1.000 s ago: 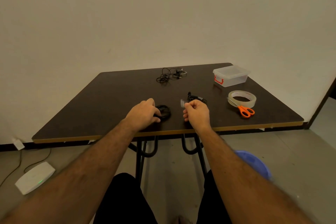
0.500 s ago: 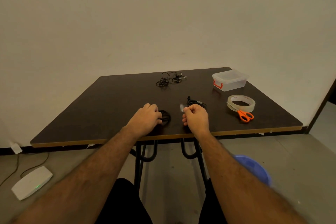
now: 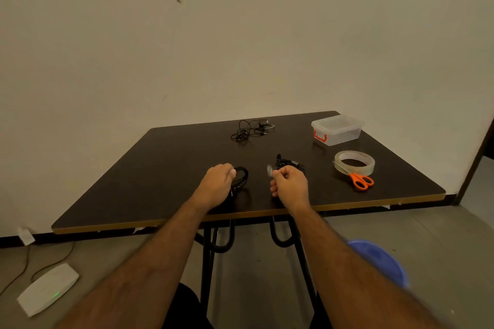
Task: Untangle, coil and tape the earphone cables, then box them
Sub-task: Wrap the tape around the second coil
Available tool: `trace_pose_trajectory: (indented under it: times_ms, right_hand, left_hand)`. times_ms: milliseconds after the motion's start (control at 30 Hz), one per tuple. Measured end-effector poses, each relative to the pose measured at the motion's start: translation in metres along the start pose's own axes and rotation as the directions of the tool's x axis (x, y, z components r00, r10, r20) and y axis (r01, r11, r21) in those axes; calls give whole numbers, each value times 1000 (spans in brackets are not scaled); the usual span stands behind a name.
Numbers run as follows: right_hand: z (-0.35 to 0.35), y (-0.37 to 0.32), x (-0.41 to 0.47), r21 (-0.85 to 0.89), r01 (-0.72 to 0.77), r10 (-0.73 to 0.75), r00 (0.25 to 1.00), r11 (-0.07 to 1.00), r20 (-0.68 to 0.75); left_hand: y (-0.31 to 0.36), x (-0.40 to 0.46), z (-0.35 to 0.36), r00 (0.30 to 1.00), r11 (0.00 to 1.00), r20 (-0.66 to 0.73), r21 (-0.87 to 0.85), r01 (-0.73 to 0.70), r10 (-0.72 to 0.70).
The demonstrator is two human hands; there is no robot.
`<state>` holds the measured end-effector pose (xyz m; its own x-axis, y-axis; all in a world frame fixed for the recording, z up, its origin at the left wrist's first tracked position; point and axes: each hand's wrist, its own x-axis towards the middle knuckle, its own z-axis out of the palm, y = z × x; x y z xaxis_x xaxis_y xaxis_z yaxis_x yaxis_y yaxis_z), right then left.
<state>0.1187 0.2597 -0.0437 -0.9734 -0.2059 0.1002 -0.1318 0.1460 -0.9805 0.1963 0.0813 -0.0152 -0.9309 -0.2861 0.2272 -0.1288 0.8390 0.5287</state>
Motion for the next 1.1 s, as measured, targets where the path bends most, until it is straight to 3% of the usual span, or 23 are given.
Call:
trace_pose_trajectory:
  times_ms: [133, 300, 567, 633, 733, 833, 900, 1000, 1100]
  right_hand:
    - [-2, -1, -1, -2, -1, 1, 1000, 1000, 9]
    - [-2, -2, -2, -8, 4, -4, 1000, 1000, 7]
    - [-1, -2, -2, -1, -2, 2, 1000, 1000, 11]
    - [-1, -3, -4, 5, 10, -10, 1000, 1000, 10]
    - [-4, -5, -4, 14, 1, -1, 999, 1000, 34]
    - [-7, -19, -8, 187, -36, 30, 999, 982, 34]
    - [-5, -41, -11, 261, 63, -60, 998, 963, -18]
    - [5, -86, -19, 128, 301, -301, 953, 945, -16]
    - [14, -115, -28, -145, 425, -413, 905, 894, 106]
  left_hand:
    - [4, -6, -5, 991, 944, -11, -307, 123, -132]
    - [5, -11, -7, 979, 822, -8, -545, 166, -202]
    - [20, -20, -18, 977, 512, 47, -846, 151, -209]
    - [22, -22, -21, 980, 521, 40, -843, 137, -193]
    - [27, -26, -26, 990, 611, 41, -783, 115, -134]
    - [31, -31, -32, 993, 713, 64, -691, 114, -98]
    - [35, -33, -35, 993, 753, 89, -648, 114, -73]
    - [49, -37, -37, 993, 761, 115, -642, 98, -31]
    - [70, -44, -42, 995, 756, 103, -653, 54, 17]
